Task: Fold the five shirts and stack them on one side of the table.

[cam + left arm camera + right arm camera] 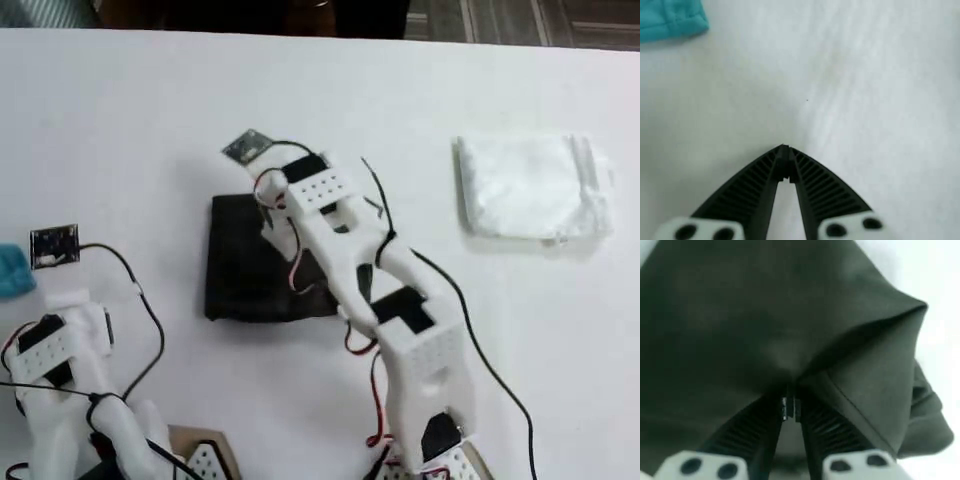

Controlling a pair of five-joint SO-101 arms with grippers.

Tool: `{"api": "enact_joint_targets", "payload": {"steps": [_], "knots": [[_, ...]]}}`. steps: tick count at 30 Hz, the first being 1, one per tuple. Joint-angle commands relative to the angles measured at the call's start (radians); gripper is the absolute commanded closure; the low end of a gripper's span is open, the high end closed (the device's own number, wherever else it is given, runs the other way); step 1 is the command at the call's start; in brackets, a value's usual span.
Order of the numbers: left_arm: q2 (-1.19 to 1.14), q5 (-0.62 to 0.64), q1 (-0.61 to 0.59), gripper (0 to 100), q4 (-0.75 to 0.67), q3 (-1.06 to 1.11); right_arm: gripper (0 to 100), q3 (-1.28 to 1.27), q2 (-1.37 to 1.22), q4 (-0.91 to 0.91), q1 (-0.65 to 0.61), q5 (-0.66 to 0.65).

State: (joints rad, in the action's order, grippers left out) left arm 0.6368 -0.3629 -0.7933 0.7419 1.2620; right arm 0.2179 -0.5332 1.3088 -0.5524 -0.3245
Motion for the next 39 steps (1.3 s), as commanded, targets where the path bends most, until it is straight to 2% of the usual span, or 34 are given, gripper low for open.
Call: {"api": "enact_joint_targets", "payload": {"steps": [1,8,12,22,28,32,39], "knots": [[0.025,0.008,-0.006,97,-0.014,-0.002,97.8,0.087,-0.033,-0.012,0.074,-0.008],[0.025,0.008,-0.006,97,-0.014,-0.002,97.8,0.288,-0.147,-0.007,0.285,-0.008],[0.025,0.008,-0.006,97,-0.014,-0.002,97.8,0.373,-0.150,0.002,0.348,-0.008],[0.025,0.008,-0.006,97,-0.014,-0.002,97.8,0.442,-0.143,0.160,0.318,0.000],[0.025,0.008,-0.006,97,-0.014,-0.002,97.8,0.431,-0.018,0.236,0.286,-0.008],[0.025,0.008,-0.006,97,-0.014,-0.002,97.8,0.387,-0.013,0.157,0.295,-0.008],[0.025,0.008,-0.006,97,-0.014,-0.002,97.8,0.192,-0.137,-0.127,0.294,-0.002]]}}
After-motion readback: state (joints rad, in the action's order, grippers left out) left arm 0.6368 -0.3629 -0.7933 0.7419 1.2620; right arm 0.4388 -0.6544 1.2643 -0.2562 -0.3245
